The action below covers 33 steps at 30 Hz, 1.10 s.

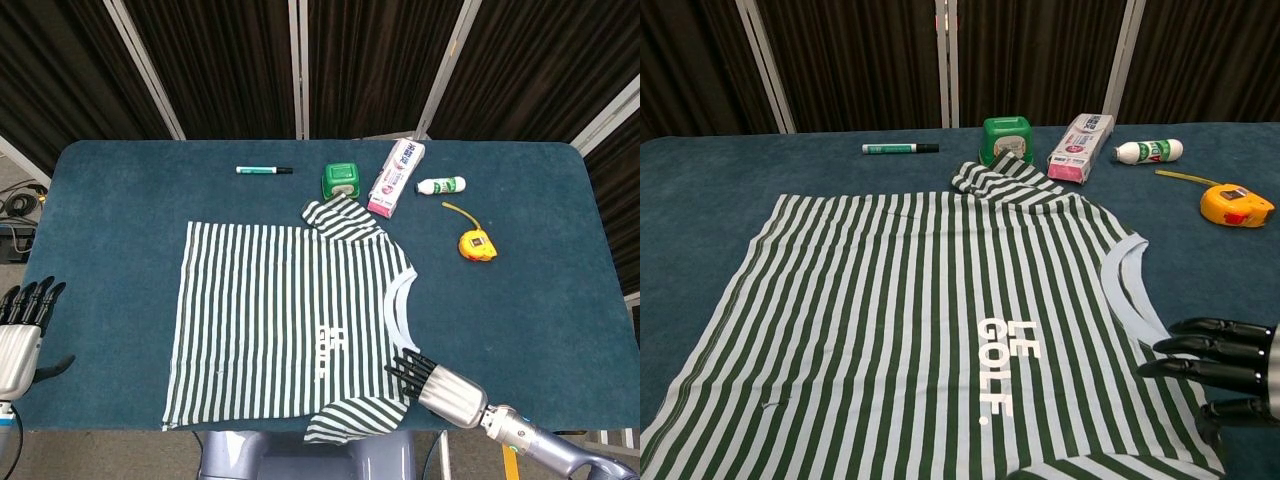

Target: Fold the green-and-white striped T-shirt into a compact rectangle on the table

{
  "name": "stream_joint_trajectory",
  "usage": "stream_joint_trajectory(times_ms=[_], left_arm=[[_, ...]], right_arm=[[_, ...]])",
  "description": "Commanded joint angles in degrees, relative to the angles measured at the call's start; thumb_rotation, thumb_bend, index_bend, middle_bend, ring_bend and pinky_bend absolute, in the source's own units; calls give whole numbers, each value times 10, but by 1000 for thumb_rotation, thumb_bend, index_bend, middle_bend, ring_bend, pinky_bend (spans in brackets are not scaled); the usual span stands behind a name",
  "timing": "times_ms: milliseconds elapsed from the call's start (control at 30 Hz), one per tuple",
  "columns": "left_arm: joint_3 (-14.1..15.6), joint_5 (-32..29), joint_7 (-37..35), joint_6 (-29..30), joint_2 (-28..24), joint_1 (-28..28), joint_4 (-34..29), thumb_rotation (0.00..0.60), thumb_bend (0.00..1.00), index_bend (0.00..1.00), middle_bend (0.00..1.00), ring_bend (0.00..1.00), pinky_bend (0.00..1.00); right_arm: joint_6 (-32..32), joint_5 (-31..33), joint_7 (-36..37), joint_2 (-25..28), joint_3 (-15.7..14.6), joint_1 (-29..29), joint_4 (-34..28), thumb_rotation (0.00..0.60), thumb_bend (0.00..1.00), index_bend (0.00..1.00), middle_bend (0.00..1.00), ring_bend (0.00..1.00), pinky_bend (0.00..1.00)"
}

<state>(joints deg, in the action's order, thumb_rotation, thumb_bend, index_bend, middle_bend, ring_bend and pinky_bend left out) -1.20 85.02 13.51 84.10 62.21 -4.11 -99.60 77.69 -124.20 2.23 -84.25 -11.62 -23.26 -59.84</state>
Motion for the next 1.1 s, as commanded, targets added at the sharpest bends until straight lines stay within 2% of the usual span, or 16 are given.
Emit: stream_joint_trajectory(times_ms=[33, 600, 867, 1000, 1100], left_arm=[[0, 0, 0, 0, 0, 0, 0, 600, 0, 0, 0, 0, 0], [1, -4, -4, -4, -2, -2, -1, 600, 0, 0, 0, 0, 0], [1, -7, -8, -6, -2, -3, 1, 600, 0, 0, 0, 0, 0], [1, -8, -8, -8, -2, -4, 2, 600, 0, 0, 0, 0, 0], [2, -8, -8, -9, -2, -4, 2, 600, 0, 0, 0, 0, 0]], right_arm=[[2, 2, 0, -4, -2, -2, 0, 600, 118, 433, 73, 0, 0], [-19, 29, -37, -47, -5, -29, -19, 600, 130, 425, 70, 0, 0], [-24, 51, -36, -62, 1, -39, -22, 600, 319, 425, 71, 0, 0], [-24, 59, -35, -61, 1, -43, -27, 600, 349, 429, 71, 0, 0], [-25, 63, -33, -60, -1, -45, -32, 600, 362, 498, 70, 0, 0]])
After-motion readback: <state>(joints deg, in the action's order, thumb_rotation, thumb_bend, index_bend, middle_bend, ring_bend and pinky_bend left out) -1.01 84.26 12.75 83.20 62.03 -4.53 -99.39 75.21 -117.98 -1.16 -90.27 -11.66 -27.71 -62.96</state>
